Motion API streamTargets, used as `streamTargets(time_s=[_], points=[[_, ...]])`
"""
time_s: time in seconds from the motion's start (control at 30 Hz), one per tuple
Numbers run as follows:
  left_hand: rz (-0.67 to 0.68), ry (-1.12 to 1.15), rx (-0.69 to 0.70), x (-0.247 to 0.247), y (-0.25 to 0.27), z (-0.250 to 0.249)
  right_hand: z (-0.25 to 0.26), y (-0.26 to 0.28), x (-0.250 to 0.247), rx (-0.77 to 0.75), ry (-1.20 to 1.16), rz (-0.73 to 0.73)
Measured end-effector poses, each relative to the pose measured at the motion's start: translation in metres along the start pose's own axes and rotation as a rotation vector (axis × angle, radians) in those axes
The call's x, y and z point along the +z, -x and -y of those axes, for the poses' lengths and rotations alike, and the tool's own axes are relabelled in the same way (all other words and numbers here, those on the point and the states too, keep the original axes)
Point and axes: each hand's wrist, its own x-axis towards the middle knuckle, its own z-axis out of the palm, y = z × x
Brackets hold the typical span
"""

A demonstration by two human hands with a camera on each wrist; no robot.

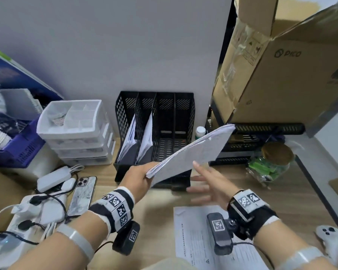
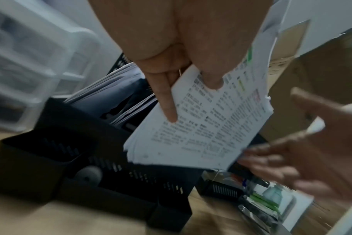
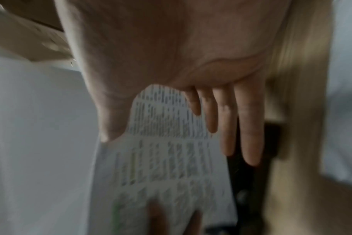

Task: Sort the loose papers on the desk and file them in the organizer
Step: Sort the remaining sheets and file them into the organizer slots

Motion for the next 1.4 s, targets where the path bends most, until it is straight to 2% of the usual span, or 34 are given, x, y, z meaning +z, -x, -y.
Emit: streamTargets(time_s=[0.07,0.13,0.2,0.3,0.4,0.53,0.6,0.77,0.93,1.07,1.13,1.2,1.3,1.33,1.4], points=[[-0.003,0.064,0.146,0.000,0.002,-0.016,0.027,0.012,0.015,-0.054,-0.118,0.141],[-0.021,0.123,0.245,0.003,0.003,-0.024,0.048,0.017,0.023,-0.085,-0.174,0.106],[-0.022,0.095,0.268,0.004,0.004,-0.023,0.061,0.014,0.027,-0.114,-0.149,0.003],[0.058,0.030,0.183,0.004,0.005,-0.020,0.066,0.005,0.028,-0.190,0.062,-0.094],[0.208,0.021,0.060,0.006,0.001,-0.012,0.073,0.002,0.030,-0.324,0.416,-0.149],[0.302,0.181,-0.095,-0.005,-0.016,-0.002,0.087,-0.010,0.047,-0.397,0.753,-0.167],[0.306,0.297,-0.161,-0.016,-0.034,-0.001,0.091,-0.022,0.061,-0.410,0.828,-0.203],[0.381,0.376,-0.210,-0.038,-0.085,-0.004,0.100,-0.046,0.087,-0.497,1.004,-0.304],[0.504,0.335,-0.227,-0.030,-0.100,0.011,0.104,-0.066,0.108,-0.424,1.114,-0.451],[0.399,0.646,-0.203,-0.045,-0.112,0.006,0.097,-0.098,0.116,-0.374,1.106,-0.457],[0.347,0.783,-0.130,-0.064,-0.122,-0.005,0.095,-0.110,0.123,-0.363,1.066,-0.475],[0.250,0.714,-0.052,-0.082,-0.134,-0.016,0.093,-0.121,0.132,-0.370,1.042,-0.534],[0.015,0.526,-0.077,-0.094,-0.155,-0.025,0.089,-0.140,0.142,-0.460,0.987,-0.495],[-0.032,0.469,-0.093,-0.096,-0.161,-0.024,0.085,-0.146,0.143,-0.485,0.956,-0.452],[-0.024,0.306,-0.126,-0.095,-0.167,-0.021,0.073,-0.158,0.140,-0.473,0.976,-0.397]])
